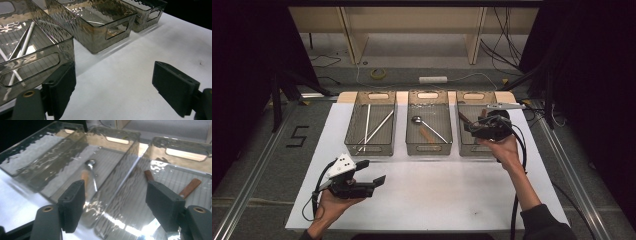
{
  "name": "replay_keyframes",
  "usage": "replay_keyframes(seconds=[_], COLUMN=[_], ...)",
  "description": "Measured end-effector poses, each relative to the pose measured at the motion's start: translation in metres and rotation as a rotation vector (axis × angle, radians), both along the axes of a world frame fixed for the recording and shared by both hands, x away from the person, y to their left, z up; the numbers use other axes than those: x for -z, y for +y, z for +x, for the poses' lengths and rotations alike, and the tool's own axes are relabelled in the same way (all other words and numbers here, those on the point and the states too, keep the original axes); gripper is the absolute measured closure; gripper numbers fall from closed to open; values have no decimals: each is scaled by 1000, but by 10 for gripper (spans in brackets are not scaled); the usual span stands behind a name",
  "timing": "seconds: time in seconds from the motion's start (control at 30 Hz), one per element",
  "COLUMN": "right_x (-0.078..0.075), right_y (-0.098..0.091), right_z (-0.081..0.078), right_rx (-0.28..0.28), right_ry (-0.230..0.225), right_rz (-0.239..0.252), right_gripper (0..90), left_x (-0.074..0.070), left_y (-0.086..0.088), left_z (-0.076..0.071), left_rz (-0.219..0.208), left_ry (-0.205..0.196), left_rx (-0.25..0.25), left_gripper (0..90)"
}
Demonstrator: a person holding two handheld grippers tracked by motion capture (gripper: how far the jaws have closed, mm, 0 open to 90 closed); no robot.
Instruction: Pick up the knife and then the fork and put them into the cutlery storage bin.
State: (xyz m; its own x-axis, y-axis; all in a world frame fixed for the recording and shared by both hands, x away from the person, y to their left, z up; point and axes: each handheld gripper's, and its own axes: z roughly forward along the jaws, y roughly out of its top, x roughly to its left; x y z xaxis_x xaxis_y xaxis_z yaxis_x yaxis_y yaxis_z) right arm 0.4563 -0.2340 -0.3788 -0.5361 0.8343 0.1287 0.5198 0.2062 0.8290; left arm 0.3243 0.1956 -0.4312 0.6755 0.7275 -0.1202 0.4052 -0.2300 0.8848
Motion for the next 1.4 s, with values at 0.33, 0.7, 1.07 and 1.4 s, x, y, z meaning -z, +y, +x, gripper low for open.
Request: replay_keyframes(seconds=[0.33, 0.7, 1.07, 1.4], right_x=[5, 15, 27, 40], right_y=[3, 8, 7, -3], right_z=[-35, -62, -94, -123], right_rx=[-44, -96, -127, -132], right_ry=[-56, -92, -119, -153], right_rz=[44, 78, 123, 135], right_gripper=[304, 295, 280, 261], left_x=[0, 0, 0, -1], left_y=[0, 0, 1, 2], left_z=[0, 0, -1, -1], left_rz=[-7, -15, -22, -27], left_ry=[2, 2, 4, 4], left_rx=[0, -1, -3, -2], left_gripper=[186, 186, 186, 186])
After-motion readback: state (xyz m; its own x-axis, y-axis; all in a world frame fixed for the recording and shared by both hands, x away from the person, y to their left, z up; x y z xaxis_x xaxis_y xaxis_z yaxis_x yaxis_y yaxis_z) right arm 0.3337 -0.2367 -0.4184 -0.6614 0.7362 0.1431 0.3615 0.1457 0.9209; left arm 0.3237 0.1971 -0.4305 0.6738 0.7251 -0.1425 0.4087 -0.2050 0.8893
